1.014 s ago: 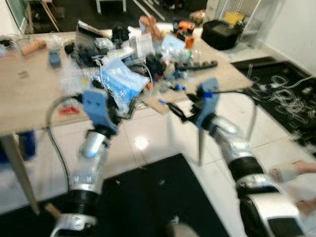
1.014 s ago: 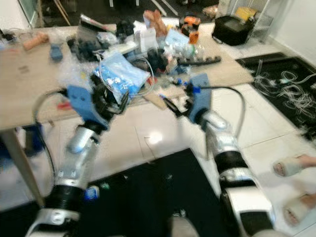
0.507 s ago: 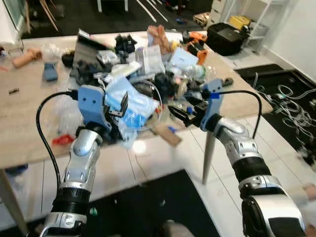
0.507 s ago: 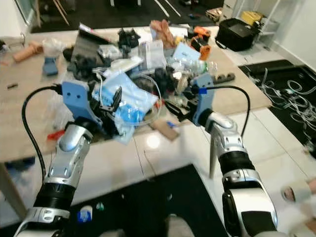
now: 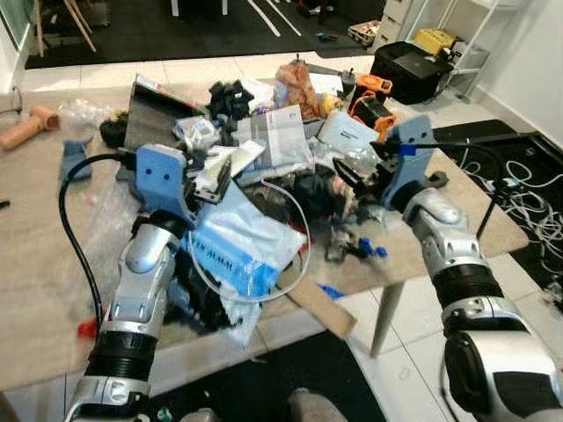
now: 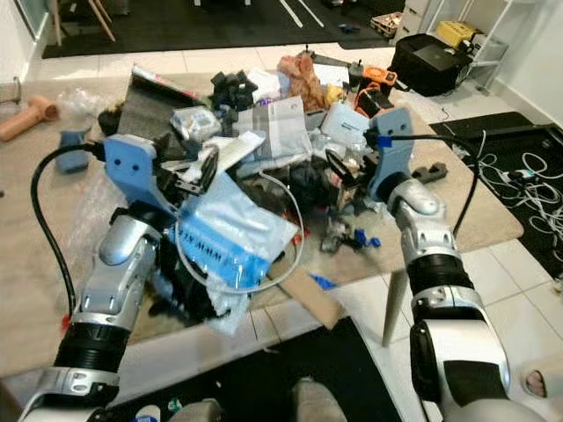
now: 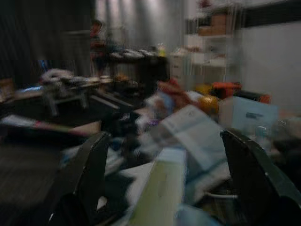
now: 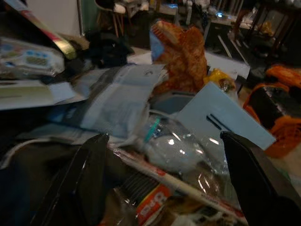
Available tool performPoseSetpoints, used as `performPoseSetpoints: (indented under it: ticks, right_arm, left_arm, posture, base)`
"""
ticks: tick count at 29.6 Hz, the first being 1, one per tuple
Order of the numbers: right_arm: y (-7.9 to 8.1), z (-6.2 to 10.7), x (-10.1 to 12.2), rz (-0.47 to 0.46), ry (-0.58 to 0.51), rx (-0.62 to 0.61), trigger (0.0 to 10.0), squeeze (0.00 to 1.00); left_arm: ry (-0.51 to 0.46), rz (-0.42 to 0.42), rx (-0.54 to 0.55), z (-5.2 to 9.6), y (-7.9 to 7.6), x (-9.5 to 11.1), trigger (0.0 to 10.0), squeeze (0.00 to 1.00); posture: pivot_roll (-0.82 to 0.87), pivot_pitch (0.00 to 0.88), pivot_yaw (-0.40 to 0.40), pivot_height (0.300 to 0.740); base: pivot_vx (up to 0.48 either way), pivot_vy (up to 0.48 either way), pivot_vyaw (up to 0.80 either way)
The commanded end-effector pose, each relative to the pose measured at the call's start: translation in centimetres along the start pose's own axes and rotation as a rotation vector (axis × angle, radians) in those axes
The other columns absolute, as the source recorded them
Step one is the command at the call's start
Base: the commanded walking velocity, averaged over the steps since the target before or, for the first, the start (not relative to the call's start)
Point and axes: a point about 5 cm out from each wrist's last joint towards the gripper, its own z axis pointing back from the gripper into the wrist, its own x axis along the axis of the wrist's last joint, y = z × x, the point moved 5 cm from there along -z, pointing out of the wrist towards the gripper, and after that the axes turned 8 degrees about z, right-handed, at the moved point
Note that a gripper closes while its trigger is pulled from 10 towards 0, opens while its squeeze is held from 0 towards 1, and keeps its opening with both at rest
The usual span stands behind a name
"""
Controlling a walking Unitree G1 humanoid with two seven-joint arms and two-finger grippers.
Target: Picking trash to rubbish bin
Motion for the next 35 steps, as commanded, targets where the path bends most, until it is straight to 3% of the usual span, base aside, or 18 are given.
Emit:
performPoseSetpoints:
  ticks: [1, 5, 6, 7, 8, 9, 14, 20, 21, 22, 23, 32, 35]
  right_arm:
    - [0.6, 0.0, 0.0, 0.002, -0.012, 0.036, 10.0, 0.00]
    - [1.7, 0.0, 0.2, -0.079, -0.047, 0.103, 10.0, 0.00]
    - [2.3, 0.0, 0.2, -0.102, -0.051, 0.142, 10.0, 0.52]
    - [2.7, 0.0, 0.2, -0.116, -0.053, 0.168, 10.0, 0.52]
    - [3.4, 0.1, -0.1, -0.128, -0.043, 0.213, 10.0, 1.00]
    - [4.0, 0.3, -0.5, -0.148, -0.028, 0.264, 10.0, 1.00]
    - [4.2, 0.5, -1.6, -0.188, 0.028, 0.267, 10.0, 1.00]
    - [3.6, 0.4, -2.6, -0.152, 0.077, 0.218, 10.0, 1.00]
    - [3.6, 0.5, -2.8, -0.140, 0.087, 0.219, 10.0, 0.27]
    - [3.6, 0.5, -3.0, -0.127, 0.099, 0.224, 10.0, 0.27]
    - [3.5, 0.5, -3.1, -0.128, 0.103, 0.220, 10.0, 0.00]
    - [3.1, 0.2, -4.1, -0.144, 0.151, 0.174, 10.0, 0.00]
    - [3.4, 0.6, -5.2, -0.228, 0.190, 0.166, 10.0, 0.00]
  left_arm:
    - [0.000, -0.024, -0.033, 0.0, -0.5, 0.0, 10.0, 0.00]
    - [0.004, -0.054, -0.057, 0.1, -0.8, 0.1, 10.0, 0.00]
    - [0.006, -0.067, -0.066, 0.1, -0.8, 0.1, 10.0, 0.00]
    - [0.007, -0.076, -0.071, 0.1, -0.9, 0.1, 10.0, 0.00]
    - [0.010, -0.089, -0.082, 0.2, -0.9, 0.2, 10.0, 0.00]
    - [0.014, -0.105, -0.100, 0.3, -1.0, 0.2, 10.0, 0.00]
    - [0.036, -0.159, -0.191, 0.5, -1.9, 0.1, 10.0, 0.00]
    - [0.074, -0.198, -0.289, 0.9, -3.0, -0.3, 10.0, 0.00]
    - [0.084, -0.199, -0.305, 1.1, -3.2, -0.5, 10.0, 0.00]
    - [0.096, -0.201, -0.322, 1.3, -3.4, -0.7, 10.0, 0.00]
    - [0.102, -0.195, -0.334, 1.4, -3.5, -0.9, 10.0, 0.00]
    - [0.161, -0.177, -0.470, 3.1, -4.4, -1.7, 10.0, 0.00]
    - [0.177, -0.203, -0.500, 3.5, -4.8, -2.1, 10.0, 0.00]
  posture:
    - [-0.05, 0.000, -0.064, 0.740]
    - [-0.05, 0.000, -0.060, 0.740]
    - [-0.05, 0.000, -0.060, 0.740]
    - [-0.05, 0.000, -0.060, 0.740]
    - [-0.05, 0.000, -0.060, 0.740]
    - [-0.05, 0.000, -0.059, 0.740]
    - [-0.05, 0.000, -0.059, 0.740]
    - [-0.05, 0.000, -0.059, 0.740]
    - [-0.04, 0.000, -0.059, 0.740]
    - [-0.04, 0.000, -0.059, 0.740]
    - [-0.04, 0.000, -0.059, 0.740]
    - [-0.03, 0.000, -0.051, 0.740]
    - [-0.03, 0.000, -0.051, 0.740]
  base:
    - [0.000, 0.000, 0.00]
    - [0.000, 0.000, 0.00]
    - [0.000, 0.000, 0.00]
    - [0.000, 0.000, 0.00]
    - [0.000, 0.000, 0.00]
    - [0.000, 0.000, 0.00]
    - [0.000, 0.000, 0.00]
    - [0.000, 0.000, 0.00]
    - [0.000, 0.000, 0.00]
    - [0.000, 0.000, 0.00]
    - [0.000, 0.000, 0.00]
    - [0.000, 0.000, 0.00]
    - [0.000, 0.000, 0.00]
